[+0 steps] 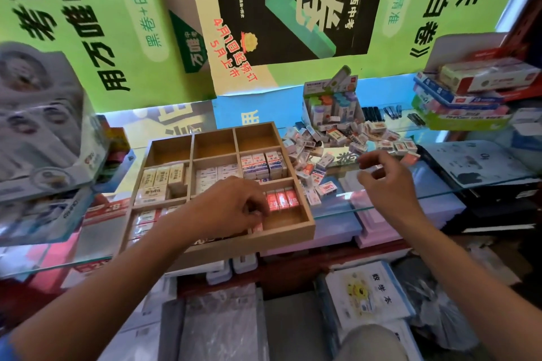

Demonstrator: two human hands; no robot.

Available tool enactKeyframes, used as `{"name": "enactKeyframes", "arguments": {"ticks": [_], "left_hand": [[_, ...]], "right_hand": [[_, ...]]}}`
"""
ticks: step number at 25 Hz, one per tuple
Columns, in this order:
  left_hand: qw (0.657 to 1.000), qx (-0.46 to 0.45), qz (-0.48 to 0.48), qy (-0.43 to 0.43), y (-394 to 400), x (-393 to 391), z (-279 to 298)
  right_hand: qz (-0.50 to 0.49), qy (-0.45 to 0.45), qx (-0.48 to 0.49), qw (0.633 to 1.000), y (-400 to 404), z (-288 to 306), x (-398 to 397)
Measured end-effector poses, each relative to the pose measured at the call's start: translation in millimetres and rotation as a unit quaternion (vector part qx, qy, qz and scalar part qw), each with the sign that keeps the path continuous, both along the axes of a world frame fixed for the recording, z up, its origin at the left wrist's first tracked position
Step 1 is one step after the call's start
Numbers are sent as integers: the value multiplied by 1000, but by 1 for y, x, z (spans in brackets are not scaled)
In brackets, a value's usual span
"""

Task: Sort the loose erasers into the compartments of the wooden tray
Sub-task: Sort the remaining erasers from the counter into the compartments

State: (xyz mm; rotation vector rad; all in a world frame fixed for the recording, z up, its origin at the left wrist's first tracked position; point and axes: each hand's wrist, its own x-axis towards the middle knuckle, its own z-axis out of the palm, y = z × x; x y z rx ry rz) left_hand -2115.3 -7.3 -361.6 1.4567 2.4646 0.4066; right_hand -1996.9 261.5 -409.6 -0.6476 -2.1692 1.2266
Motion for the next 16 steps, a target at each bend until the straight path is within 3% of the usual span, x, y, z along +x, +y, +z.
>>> {"name": "enactKeyframes", "arguments": {"ticks": [5, 10, 12, 16], "left_hand": [[997, -7, 35, -67, 9, -2, 8], [997, -11, 32, -75, 15, -6, 15], [999, 14, 39, -35, 10, -9, 11], [995, -22, 6, 94, -11, -17, -6]], "right_hand": [[61, 4, -3, 998, -29, 6, -12], [185, 25, 110, 976, -70, 23, -18], [263, 1, 200, 944, -83, 27, -22], [350, -149, 279, 882, -110, 22, -36]]}}
